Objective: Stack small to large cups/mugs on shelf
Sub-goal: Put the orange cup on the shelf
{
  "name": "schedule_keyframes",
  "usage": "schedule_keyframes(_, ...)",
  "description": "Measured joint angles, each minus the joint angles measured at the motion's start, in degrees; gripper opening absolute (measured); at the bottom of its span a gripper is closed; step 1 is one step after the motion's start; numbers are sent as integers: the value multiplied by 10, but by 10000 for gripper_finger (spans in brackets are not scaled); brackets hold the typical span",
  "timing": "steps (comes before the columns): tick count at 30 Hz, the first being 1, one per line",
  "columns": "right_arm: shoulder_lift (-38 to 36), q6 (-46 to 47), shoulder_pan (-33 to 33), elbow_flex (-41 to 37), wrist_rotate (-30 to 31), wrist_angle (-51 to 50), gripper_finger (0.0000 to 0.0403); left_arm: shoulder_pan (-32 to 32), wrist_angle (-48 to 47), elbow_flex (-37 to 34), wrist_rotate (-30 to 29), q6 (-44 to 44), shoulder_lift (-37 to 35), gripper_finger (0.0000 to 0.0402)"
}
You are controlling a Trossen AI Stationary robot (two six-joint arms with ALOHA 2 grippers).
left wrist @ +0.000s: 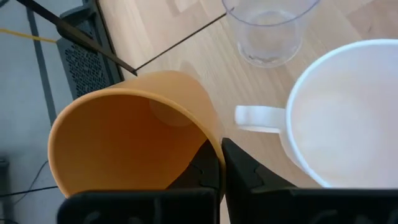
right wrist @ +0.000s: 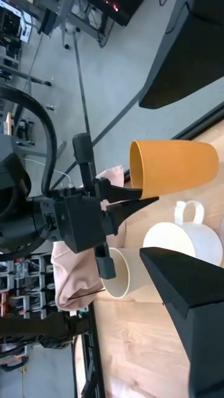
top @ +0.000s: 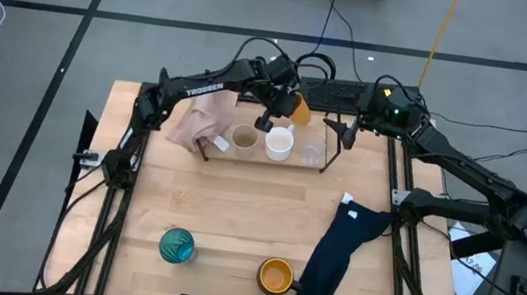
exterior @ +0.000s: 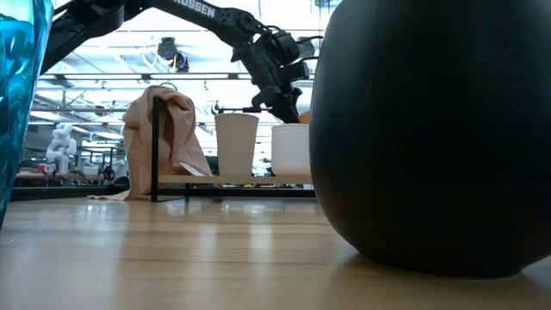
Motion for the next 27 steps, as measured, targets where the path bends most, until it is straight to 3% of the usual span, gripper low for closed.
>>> schedule_keyframes(27, 13, 0, 0, 0, 0, 1, 373, -9, 0, 0, -8, 19, 30, 0)
